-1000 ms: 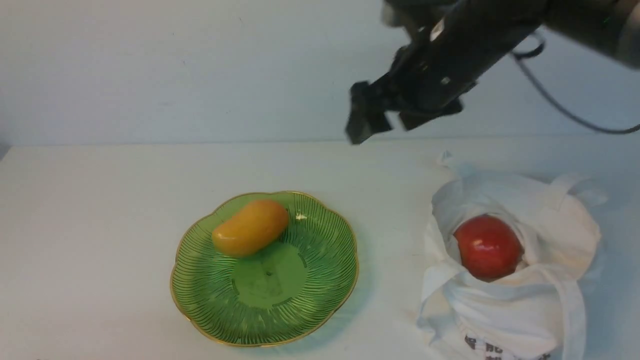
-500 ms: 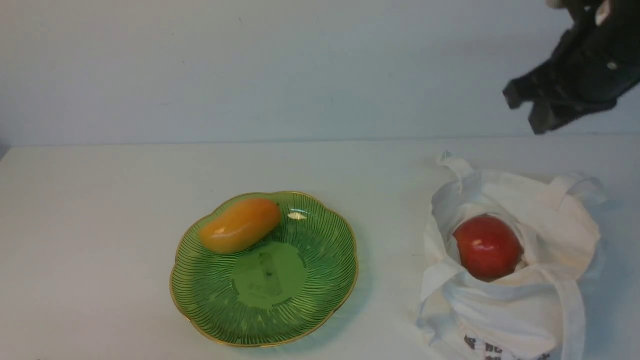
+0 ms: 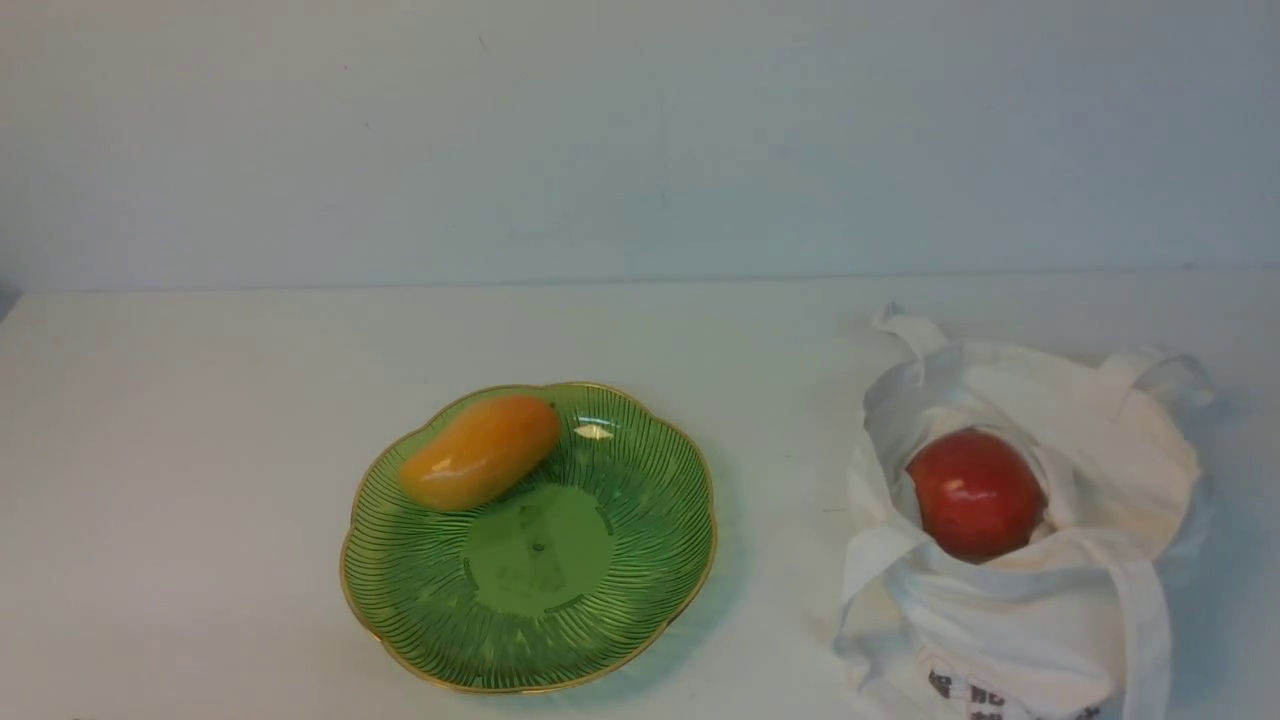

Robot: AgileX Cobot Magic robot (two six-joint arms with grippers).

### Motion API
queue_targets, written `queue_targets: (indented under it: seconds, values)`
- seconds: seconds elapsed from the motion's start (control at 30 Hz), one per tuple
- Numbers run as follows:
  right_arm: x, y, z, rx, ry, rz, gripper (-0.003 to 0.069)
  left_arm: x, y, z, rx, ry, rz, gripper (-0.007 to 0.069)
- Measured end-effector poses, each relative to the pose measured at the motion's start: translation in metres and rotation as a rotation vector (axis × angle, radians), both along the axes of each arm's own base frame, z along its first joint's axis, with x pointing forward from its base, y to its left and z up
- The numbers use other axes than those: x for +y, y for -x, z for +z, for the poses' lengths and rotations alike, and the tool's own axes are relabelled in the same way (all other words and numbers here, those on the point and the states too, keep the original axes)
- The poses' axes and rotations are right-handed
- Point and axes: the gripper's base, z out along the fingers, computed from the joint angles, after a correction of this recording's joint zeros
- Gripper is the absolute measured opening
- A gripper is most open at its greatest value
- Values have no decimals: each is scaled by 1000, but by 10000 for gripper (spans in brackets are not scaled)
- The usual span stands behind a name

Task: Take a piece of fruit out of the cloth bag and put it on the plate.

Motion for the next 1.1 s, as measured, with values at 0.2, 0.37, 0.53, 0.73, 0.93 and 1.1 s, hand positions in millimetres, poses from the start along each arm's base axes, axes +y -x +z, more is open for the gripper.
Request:
queue_targets:
  seconds: [0.2, 0.37, 0.53, 0.73, 0.93, 1.1]
  values:
    - [-7, 45, -49, -478, -143, 32, -15, 0, 0, 0, 0, 0, 0, -8]
    - [-13, 64, -79, -720, -144, 25, -15, 0, 0, 0, 0, 0, 0, -8]
    - [-12, 60, -90, -677, -123, 27, -15, 0, 0, 0, 0, 1, 0, -8]
    - [-11, 52, -100, -575, -51, 38, -15, 0, 0, 0, 0, 1, 0, -8]
    - [-11, 52, -101, -565, -38, 40, -15, 0, 0, 0, 0, 1, 0, -8]
    - [-11, 50, -116, -527, -59, 26, -15, 0, 0, 0, 0, 1, 0, -8]
